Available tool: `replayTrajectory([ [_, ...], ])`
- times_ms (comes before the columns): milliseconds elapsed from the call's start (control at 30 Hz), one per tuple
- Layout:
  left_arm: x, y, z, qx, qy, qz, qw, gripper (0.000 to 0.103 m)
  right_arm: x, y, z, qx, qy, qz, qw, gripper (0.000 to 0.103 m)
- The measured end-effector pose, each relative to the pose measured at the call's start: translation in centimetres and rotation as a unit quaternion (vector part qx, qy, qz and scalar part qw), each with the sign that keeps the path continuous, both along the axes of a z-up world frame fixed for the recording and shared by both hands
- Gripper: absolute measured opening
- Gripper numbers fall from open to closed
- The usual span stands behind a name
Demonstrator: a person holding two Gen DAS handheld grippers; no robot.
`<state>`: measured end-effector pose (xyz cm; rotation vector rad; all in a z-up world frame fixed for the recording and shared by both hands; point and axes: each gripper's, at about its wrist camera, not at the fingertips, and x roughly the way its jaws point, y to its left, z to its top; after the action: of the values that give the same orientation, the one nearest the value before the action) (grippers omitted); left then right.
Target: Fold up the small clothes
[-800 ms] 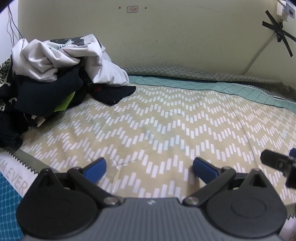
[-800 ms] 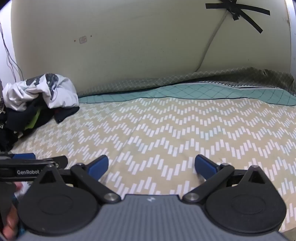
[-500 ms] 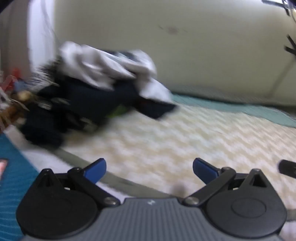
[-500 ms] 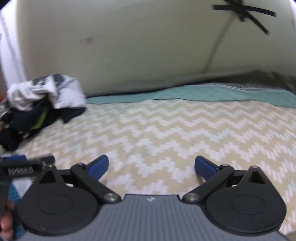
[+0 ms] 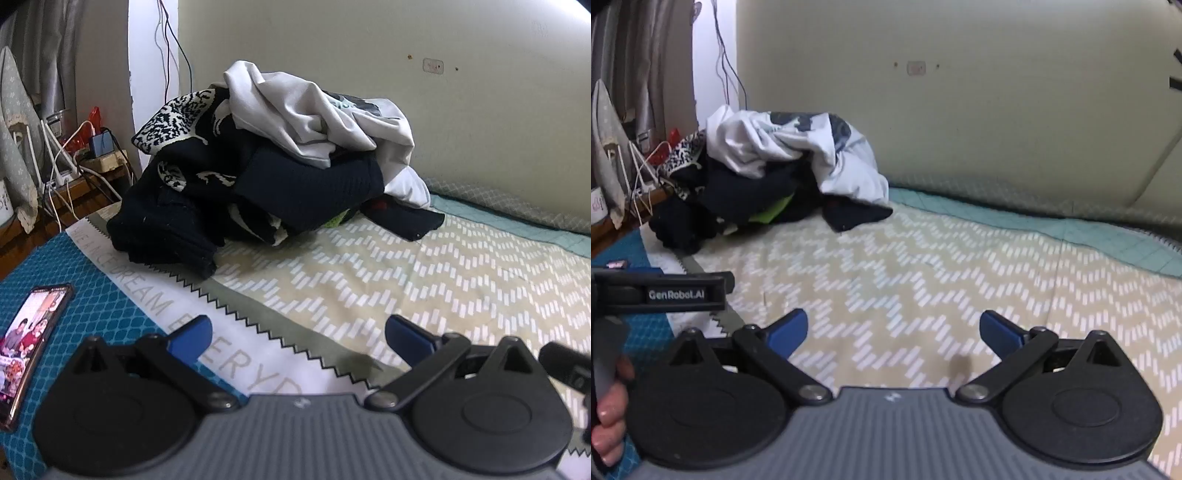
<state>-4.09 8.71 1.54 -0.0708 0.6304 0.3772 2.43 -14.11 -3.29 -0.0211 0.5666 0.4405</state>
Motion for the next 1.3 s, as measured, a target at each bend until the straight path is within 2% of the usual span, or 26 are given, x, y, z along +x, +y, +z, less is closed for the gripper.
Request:
replayTrajectory([
  [233,-0.3,-0.7,-0.3,0.028,-0.002,-0.009,0.9996,0.103,0.2,-0.4,-0.3,0.018,0.007,0.002,1.000,0.095],
  [633,-0.6,-0.7,-0.3,0.032,-0.012,-0.009,0.9994,0.103,0.2,-0.4,0.4,0.025,0.015,0.000,1.000,0.095],
  [1300,-1.1,-0.6,0.0,0.029,-0.032,-0.009,0.9990,0.103,-0.4,-0.9,1.0,0.038,-0.015,-0.011,0.999,0.095],
])
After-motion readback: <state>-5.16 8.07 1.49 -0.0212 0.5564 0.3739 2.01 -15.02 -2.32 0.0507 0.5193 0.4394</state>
